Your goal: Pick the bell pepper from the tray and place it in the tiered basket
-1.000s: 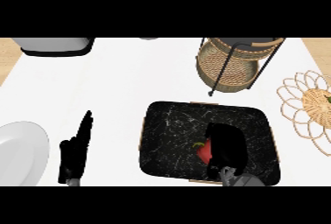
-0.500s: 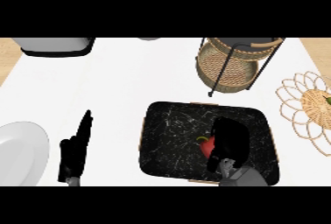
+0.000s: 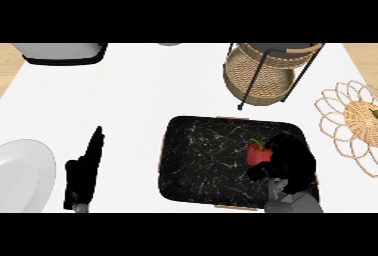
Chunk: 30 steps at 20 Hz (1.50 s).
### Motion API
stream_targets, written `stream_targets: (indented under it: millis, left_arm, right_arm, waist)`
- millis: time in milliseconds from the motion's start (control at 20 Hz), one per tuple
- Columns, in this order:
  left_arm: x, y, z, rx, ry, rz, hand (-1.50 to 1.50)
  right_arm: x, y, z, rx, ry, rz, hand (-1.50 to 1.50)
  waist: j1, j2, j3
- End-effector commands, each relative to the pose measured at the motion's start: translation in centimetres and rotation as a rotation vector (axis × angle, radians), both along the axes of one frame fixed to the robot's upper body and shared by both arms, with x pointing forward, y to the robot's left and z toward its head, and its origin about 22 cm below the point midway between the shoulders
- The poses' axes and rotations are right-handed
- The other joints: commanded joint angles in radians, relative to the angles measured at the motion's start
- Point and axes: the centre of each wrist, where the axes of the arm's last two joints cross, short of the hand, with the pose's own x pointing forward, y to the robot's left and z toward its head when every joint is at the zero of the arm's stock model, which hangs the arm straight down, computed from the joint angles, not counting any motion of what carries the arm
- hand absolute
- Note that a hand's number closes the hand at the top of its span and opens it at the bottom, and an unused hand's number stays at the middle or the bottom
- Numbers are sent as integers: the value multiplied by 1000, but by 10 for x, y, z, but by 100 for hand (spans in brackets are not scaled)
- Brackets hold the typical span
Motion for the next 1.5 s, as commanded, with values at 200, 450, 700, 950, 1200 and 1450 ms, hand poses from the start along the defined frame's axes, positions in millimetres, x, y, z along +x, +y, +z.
stream_targets:
  millis: [200,450,700,950,1200,1450]
  left_arm:
    - [-4,-4,-7,-4,48,16,0]
    - [-9,-1,-9,2,50,-2,0]
    - [-11,-4,-9,9,46,-7,0]
    - [0,-12,-4,-5,42,-34,0]
    - [-2,-13,-3,-5,35,-29,0]
    - [6,-17,2,-8,24,-38,0]
  right_arm:
    - [7,-1,80,50,-429,-341,150]
    - [3,13,123,-149,-578,-353,150]
    - [-2,22,159,-244,-595,-359,150]
    - [21,32,189,-289,-617,-395,150]
    - [42,30,221,-301,-596,-462,150]
    - [66,26,241,-275,-563,-508,150]
  waist:
    - [-13,-6,-5]
    - [5,-7,-9]
    - [12,-8,-7]
    - [41,5,-6]
    - [48,7,-4]
    - [43,13,-3]
